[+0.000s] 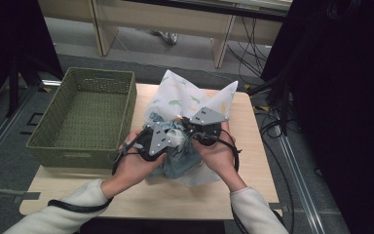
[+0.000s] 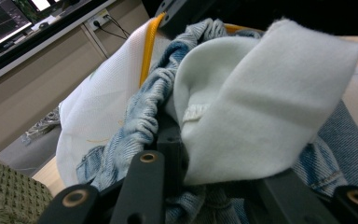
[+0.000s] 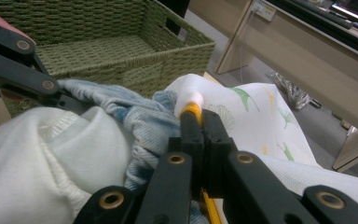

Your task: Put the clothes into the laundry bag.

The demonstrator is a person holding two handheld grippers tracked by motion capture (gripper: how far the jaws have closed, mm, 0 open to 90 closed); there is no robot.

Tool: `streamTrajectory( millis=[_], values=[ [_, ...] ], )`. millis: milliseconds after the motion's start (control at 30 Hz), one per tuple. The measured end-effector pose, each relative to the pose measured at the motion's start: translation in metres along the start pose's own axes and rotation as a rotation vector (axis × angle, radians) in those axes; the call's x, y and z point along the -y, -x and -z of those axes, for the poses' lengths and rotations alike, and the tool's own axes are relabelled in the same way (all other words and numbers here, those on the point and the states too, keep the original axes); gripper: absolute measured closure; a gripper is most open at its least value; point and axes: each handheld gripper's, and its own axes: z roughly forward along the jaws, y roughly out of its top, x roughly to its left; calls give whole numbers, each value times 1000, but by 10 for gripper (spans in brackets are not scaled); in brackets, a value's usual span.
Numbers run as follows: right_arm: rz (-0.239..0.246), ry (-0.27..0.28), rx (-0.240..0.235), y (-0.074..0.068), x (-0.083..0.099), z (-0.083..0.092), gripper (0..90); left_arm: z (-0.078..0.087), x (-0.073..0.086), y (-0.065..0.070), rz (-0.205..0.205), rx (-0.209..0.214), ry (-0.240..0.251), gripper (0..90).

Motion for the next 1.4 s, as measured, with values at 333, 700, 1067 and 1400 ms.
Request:
streamTrajectory(
  millis=[333,700,1067,1400],
  values=[
    [-24,-32,7,5,12,-10,900,-58,22,14,-4,52,-39,718],
    [-78,-48,52,20,23,-9,900,-98,36,29,-52,161,-38,617],
    [-83,-67,40,20,27,-12,900,-92,43,26,-83,290,-77,329],
    [-79,-65,46,23,28,-11,900,-52,44,13,-128,323,-78,191]
  ],
)
